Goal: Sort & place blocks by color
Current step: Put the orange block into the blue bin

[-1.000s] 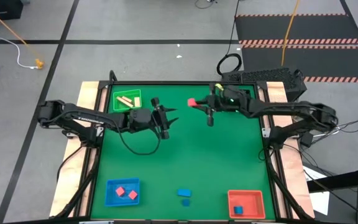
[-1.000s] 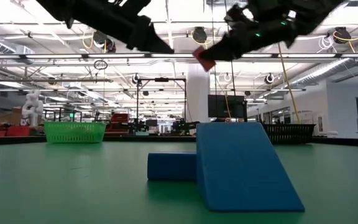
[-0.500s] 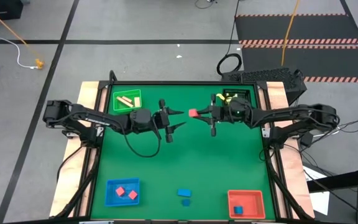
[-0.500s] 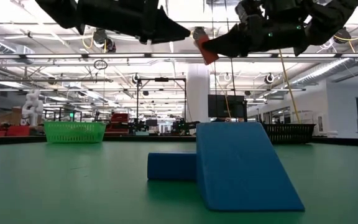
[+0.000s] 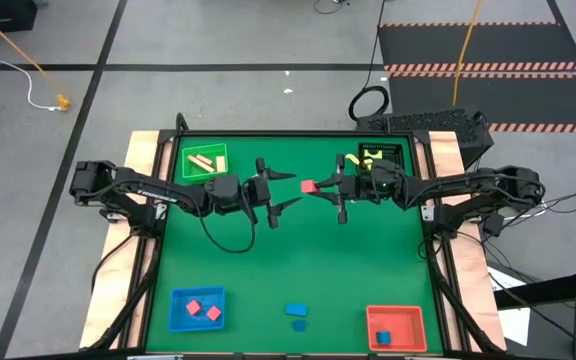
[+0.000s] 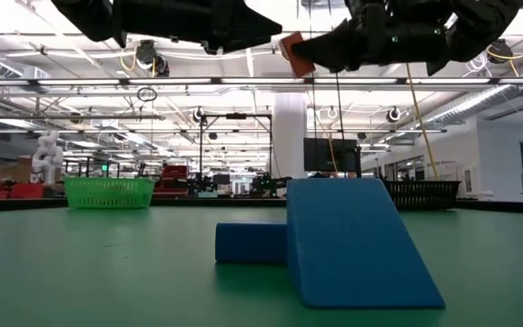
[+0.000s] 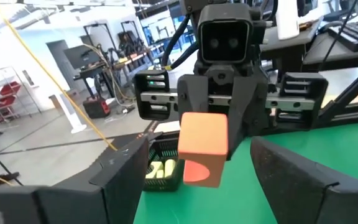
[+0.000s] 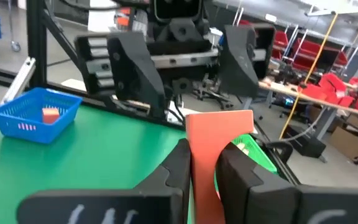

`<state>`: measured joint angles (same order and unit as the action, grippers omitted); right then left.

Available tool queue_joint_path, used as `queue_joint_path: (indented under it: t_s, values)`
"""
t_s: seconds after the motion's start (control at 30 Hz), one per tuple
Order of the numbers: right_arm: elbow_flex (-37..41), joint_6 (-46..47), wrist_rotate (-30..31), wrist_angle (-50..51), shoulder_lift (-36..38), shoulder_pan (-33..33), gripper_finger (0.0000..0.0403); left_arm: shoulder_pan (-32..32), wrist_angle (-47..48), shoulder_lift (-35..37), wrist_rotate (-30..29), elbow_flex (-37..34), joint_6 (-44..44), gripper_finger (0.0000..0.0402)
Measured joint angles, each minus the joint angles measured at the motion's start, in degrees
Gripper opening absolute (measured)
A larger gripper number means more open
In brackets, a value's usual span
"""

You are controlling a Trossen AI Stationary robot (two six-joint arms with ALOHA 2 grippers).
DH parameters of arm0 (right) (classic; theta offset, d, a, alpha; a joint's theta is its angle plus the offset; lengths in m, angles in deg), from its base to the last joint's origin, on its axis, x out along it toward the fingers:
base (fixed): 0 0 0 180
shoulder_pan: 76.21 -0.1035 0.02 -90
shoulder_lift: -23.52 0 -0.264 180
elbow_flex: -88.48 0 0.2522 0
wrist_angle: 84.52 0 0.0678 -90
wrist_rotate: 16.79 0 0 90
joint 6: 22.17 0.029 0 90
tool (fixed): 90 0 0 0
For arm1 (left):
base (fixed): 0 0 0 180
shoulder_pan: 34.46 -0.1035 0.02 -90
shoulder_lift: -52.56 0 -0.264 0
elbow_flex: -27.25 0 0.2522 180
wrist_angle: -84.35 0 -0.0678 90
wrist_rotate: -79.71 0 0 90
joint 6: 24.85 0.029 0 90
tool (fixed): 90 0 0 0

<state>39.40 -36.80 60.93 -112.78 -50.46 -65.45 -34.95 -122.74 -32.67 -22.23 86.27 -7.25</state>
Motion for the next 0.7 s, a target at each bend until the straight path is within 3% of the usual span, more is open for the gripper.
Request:
queue_joint_path:
  t_s: [0.33, 0.7]
  values:
    - [-2.50, -1.05, -0.02, -0.02, -0.44, -2.76, 0.0037, 0.11, -4.54, 0.02, 5.03, 0.00, -0.30, 0.0285]
    - [-7.09, -1.36, 0.00, -4.94, -8.85, -4.26, 0.0037, 0.07, -6.85, -1.74, 5.99, 0.07, -1.69, 0.0285]
